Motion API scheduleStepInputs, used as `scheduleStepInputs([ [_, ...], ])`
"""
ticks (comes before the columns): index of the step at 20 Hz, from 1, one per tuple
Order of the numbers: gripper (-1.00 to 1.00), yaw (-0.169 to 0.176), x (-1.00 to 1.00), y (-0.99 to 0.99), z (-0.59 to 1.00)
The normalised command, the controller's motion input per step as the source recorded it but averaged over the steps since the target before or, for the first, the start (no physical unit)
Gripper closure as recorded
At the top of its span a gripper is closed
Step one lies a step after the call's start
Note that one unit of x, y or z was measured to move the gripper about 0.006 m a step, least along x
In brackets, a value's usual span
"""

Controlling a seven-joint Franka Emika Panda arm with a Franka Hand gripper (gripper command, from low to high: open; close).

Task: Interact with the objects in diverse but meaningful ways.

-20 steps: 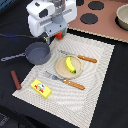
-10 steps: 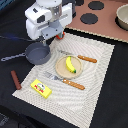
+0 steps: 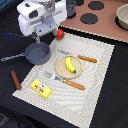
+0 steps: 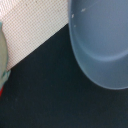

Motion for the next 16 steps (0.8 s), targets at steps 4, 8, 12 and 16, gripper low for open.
scheduleStepInputs([
  [4,-1.0,0.183,-0.09,-0.42,0.17],
  [8,-1.0,0.175,-0.07,-0.44,0.13],
  [12,-1.0,0.09,0.0,-0.72,0.13],
  [16,-1.0,0.05,0.02,-0.7,0.03],
])
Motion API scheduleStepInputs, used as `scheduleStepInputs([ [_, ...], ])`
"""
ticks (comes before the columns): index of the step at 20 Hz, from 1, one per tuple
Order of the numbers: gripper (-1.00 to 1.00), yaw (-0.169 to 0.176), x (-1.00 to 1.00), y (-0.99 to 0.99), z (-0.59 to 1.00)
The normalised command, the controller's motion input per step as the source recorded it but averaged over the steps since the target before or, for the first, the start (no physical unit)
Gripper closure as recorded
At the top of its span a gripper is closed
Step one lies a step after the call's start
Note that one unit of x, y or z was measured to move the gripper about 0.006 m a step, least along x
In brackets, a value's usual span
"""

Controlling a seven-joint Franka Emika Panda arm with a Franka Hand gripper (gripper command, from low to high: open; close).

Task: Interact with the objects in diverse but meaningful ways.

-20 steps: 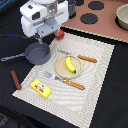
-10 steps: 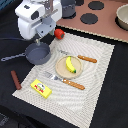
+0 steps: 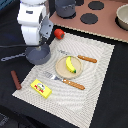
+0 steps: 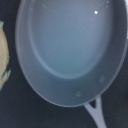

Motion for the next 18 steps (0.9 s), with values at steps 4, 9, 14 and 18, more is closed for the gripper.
scheduleStepInputs([
  [4,-1.0,0.011,0.07,-0.53,0.0],
  [9,-1.0,-0.004,0.29,-0.09,0.02],
  [14,-1.0,-0.027,0.39,-0.16,0.01],
  [18,-1.0,-0.052,0.36,-0.23,0.0],
])
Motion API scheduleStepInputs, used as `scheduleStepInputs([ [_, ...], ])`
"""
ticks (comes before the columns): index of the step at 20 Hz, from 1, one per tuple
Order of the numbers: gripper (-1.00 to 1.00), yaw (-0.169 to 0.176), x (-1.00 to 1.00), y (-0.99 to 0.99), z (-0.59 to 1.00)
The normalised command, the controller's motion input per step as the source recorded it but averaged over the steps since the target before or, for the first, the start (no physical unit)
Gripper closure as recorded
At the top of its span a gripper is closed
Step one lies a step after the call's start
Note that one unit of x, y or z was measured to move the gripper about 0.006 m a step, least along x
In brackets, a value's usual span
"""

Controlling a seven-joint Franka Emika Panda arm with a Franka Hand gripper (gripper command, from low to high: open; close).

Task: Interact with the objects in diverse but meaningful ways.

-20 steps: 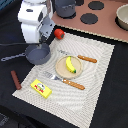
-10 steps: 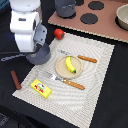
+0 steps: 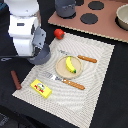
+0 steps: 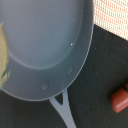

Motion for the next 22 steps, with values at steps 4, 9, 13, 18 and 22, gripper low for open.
scheduleStepInputs([
  [4,-1.0,-0.061,0.35,-0.22,0.0],
  [9,-1.0,-0.002,0.33,-0.06,0.0],
  [13,-1.0,0.0,0.3,-0.04,-0.03],
  [18,-1.0,0.0,0.21,-0.09,-0.14],
  [22,-1.0,0.0,0.15,-0.09,-0.18],
])
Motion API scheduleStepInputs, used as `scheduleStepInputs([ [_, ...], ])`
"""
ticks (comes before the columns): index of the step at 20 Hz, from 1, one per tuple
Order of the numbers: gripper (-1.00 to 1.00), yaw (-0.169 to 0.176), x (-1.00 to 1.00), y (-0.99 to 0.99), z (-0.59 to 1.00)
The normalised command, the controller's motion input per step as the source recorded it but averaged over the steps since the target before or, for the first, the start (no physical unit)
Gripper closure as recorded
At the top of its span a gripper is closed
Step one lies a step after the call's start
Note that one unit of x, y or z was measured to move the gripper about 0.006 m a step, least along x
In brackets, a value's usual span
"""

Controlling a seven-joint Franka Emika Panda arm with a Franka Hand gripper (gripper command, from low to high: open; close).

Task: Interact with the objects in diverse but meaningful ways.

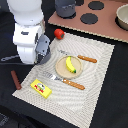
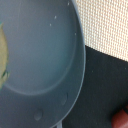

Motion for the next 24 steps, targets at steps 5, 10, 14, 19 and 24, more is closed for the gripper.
scheduleStepInputs([
  [5,-1.0,0.0,0.09,-0.08,-0.21],
  [10,-1.0,0.0,0.06,-0.05,-0.17],
  [14,-1.0,0.0,0.04,-0.05,-0.13],
  [19,-1.0,0.0,0.0,-0.04,-0.14],
  [24,1.0,0.0,0.0,-0.05,-0.09],
])
